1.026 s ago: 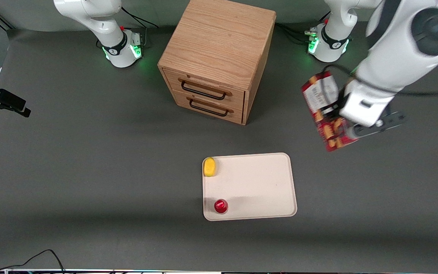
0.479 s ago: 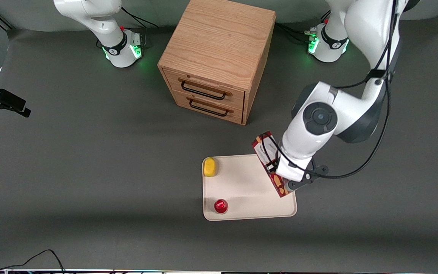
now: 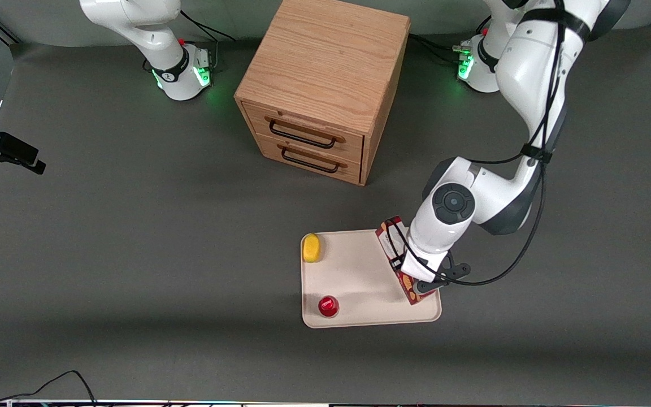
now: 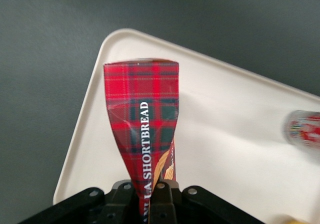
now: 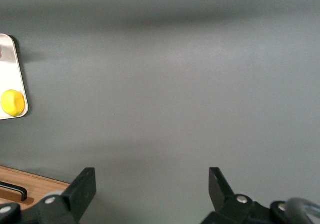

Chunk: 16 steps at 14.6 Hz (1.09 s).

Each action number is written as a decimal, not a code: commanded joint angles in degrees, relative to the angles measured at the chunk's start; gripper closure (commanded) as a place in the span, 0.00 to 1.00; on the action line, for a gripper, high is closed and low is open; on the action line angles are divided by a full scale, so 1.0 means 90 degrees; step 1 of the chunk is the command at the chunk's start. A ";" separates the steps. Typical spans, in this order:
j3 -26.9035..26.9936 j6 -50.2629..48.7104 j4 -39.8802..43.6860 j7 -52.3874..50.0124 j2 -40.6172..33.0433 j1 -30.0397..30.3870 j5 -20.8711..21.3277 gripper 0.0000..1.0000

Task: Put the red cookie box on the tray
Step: 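Lower the box onto the tray and open the left gripper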

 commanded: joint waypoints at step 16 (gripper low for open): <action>-0.0037 -0.2247 0.0530 0.0040 -0.0735 0.0030 -0.0441 0.00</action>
